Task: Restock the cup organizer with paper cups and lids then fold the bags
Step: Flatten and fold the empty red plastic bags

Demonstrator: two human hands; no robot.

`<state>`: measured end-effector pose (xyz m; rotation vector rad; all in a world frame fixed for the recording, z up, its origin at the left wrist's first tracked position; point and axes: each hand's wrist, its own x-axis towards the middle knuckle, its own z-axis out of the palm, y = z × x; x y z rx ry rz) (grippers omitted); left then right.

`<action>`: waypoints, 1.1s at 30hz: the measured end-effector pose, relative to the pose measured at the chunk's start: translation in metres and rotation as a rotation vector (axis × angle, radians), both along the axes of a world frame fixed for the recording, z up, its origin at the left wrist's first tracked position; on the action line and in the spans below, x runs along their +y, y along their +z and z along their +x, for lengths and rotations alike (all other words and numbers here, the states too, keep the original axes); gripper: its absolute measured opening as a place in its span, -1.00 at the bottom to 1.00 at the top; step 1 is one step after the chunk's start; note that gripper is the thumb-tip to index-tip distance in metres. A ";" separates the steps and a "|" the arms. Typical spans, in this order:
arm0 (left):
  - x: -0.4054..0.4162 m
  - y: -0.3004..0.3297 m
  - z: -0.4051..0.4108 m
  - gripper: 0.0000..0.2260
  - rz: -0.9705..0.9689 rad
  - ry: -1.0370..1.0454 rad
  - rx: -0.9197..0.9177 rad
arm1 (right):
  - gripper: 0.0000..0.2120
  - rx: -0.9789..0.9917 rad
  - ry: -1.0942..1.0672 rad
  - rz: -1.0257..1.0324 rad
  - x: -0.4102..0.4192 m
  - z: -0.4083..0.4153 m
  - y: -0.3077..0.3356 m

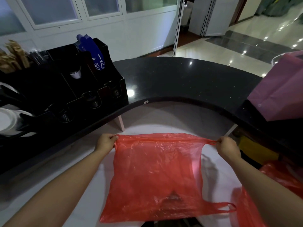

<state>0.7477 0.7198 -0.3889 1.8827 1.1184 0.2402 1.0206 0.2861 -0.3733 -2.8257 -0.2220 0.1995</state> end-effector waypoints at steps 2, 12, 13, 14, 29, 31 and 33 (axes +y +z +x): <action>-0.001 0.003 0.004 -0.89 0.050 0.010 0.033 | -0.85 0.002 -0.005 0.001 0.004 -0.003 0.002; 0.015 0.003 0.008 -0.83 0.076 0.023 0.051 | -0.84 -0.070 0.107 0.082 0.002 0.005 0.006; 0.016 0.002 0.009 -0.82 0.054 0.028 0.044 | -0.84 -0.062 0.104 0.054 0.001 0.007 0.004; 0.017 0.001 0.012 -0.81 0.021 0.030 0.030 | -0.84 -0.037 0.084 0.029 0.000 0.008 0.002; -0.048 0.038 0.085 -0.82 -0.162 -0.354 -0.119 | -0.74 0.104 0.622 0.195 0.181 -0.063 0.054; -0.052 0.040 0.095 -0.82 -0.197 -0.379 -0.127 | -0.70 0.131 0.624 0.246 0.208 -0.069 0.057; -0.057 0.039 0.102 -0.80 -0.227 -0.382 -0.143 | -0.63 0.157 0.590 0.295 0.226 -0.068 0.057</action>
